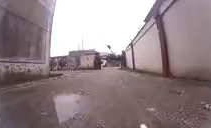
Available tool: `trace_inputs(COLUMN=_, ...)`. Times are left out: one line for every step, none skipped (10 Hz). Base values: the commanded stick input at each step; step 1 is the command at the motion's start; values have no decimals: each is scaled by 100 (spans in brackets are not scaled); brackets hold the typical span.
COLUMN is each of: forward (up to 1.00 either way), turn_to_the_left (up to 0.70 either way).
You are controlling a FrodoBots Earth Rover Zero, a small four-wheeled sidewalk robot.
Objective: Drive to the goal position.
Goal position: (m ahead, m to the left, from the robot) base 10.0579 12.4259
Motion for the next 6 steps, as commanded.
trace_inputs(forward=70, turn_to_the_left=0)
trace_inputs(forward=70, turn_to_the_left=0)
trace_inputs(forward=70, turn_to_the_left=0)
trace_inputs(forward=70, turn_to_the_left=0)
trace_inputs(forward=70, turn_to_the_left=0)
trace_inputs(forward=70, turn_to_the_left=0)
